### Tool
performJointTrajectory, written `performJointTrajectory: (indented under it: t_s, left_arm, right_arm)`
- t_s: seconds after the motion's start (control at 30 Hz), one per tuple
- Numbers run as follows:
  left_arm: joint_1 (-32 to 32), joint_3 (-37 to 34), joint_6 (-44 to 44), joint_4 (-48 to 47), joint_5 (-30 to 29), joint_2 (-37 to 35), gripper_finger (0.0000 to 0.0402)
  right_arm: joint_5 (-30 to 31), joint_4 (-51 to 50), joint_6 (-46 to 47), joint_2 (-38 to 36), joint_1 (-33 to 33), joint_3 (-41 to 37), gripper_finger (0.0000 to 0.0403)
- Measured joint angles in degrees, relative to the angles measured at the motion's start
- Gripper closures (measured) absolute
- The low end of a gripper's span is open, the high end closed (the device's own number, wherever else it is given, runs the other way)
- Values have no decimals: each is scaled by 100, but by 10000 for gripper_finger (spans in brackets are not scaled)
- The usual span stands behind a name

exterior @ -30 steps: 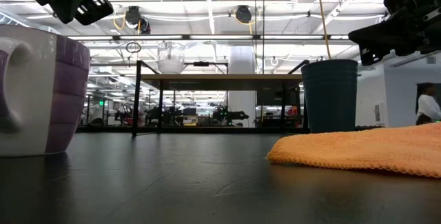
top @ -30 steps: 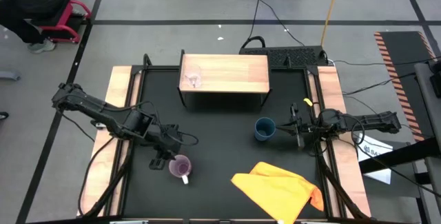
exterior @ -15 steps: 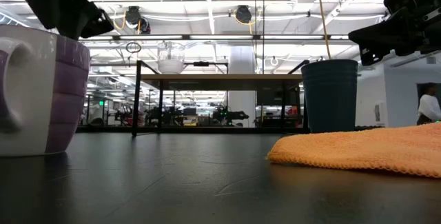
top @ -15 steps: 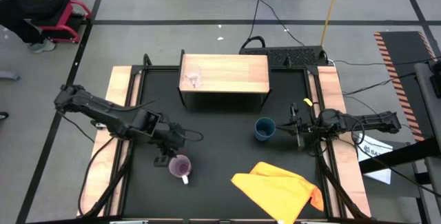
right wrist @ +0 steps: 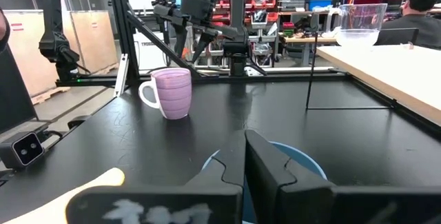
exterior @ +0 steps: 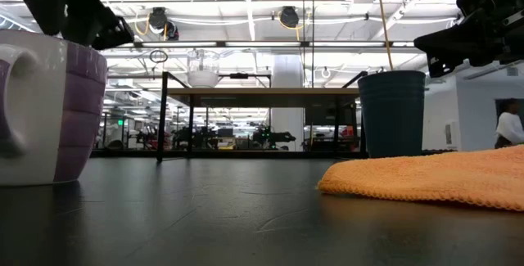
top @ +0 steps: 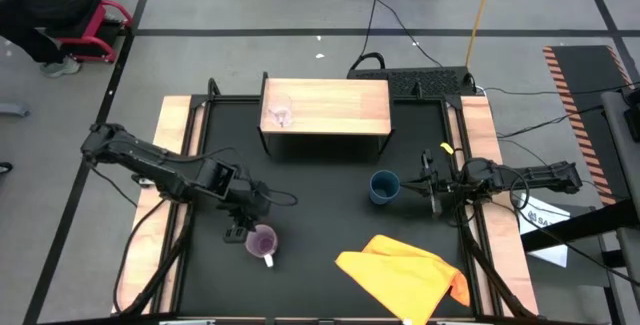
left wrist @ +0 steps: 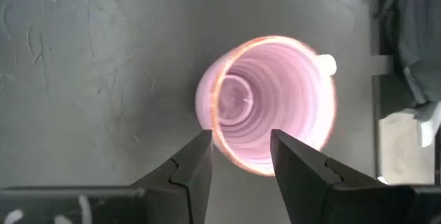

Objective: Stack small to large cups/mugs on shelf
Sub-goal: Put the violet patterned mug on the shelf

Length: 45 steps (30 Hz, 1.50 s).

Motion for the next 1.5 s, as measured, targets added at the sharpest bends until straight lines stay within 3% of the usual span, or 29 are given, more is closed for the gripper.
performJointTrajectory:
  t_s: [0.4,1.5]
  left_arm:
    - [6,-2,97,34,-138,408,252]
    - [-239,1,142,302,-188,563,252]
  right_arm:
    - [-1,3,0,17,-2,0,403]
    - [0,7,2,20,0,-2,403]
